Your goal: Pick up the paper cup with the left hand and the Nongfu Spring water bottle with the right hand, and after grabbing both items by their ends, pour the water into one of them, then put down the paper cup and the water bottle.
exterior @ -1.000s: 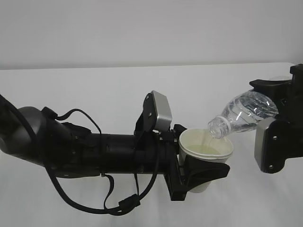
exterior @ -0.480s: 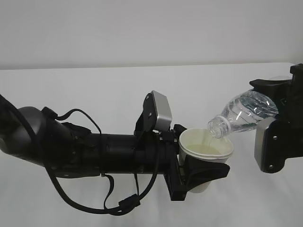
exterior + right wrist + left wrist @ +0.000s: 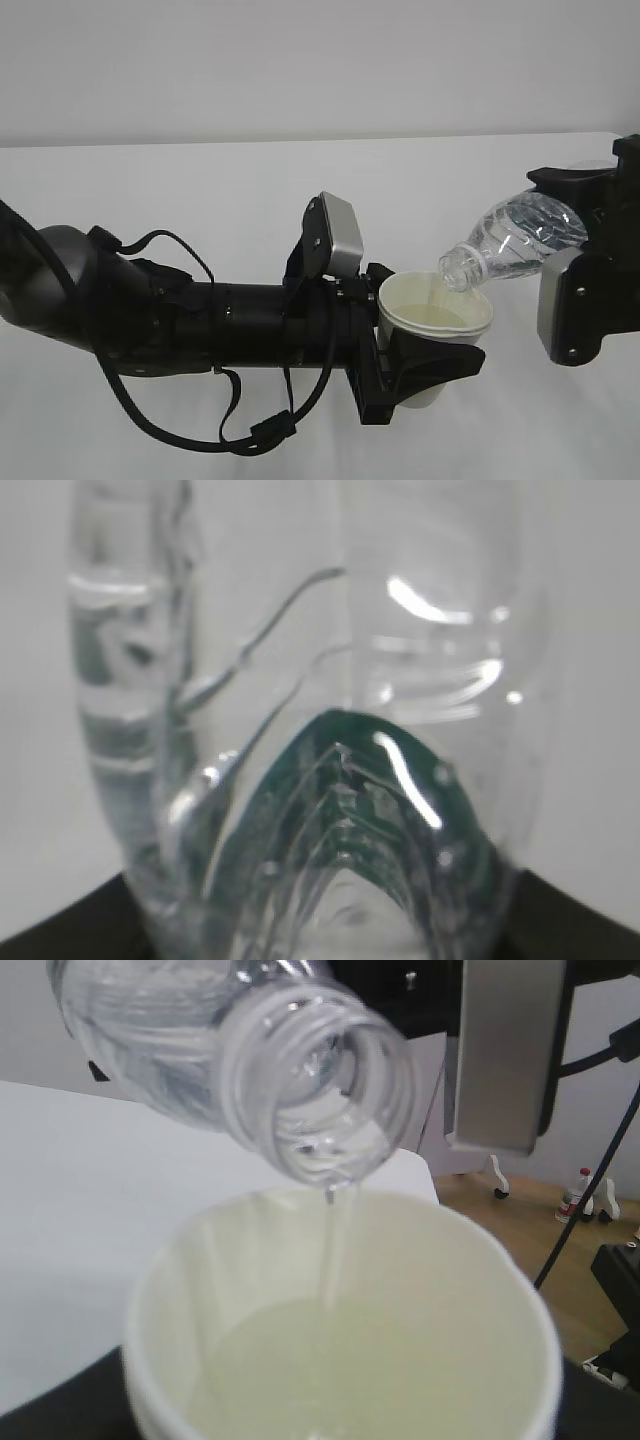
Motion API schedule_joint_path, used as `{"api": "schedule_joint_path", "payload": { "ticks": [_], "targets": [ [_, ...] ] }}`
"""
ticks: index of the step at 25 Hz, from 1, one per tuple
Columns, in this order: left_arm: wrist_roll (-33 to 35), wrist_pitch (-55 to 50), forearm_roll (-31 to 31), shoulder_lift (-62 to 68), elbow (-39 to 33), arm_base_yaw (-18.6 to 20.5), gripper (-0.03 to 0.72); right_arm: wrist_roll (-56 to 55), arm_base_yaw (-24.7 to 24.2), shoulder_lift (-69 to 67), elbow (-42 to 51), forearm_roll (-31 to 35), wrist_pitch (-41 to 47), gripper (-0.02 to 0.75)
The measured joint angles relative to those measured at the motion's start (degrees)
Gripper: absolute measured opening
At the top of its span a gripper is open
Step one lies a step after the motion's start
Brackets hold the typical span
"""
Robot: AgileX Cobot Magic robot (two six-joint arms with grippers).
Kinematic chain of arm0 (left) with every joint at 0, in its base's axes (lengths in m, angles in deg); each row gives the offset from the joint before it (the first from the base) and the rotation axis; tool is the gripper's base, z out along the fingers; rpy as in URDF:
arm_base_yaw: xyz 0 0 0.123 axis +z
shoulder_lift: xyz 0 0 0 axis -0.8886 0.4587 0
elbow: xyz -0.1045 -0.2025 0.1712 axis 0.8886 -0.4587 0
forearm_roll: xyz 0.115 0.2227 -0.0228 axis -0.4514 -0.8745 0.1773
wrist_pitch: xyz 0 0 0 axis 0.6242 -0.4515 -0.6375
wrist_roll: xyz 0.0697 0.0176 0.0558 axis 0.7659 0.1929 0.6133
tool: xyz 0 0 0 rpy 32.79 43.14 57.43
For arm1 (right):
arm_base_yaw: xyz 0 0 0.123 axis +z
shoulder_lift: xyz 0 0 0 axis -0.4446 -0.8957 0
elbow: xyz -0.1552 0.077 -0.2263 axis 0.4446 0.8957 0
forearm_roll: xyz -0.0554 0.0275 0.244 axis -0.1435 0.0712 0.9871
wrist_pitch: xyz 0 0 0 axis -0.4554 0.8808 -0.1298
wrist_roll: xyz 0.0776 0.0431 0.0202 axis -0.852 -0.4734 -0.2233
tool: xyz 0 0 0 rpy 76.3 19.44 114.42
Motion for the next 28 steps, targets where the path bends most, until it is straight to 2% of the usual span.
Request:
{"api": "schedule_joint_path", "payload": {
  "ticks": [28],
  "targets": [
    [-0.12,-0.09,0.81,0.00,0.00,0.00,0.470,0.00,0.00,0.00,0.00,0.00,-0.86,0.405]
  ]
}}
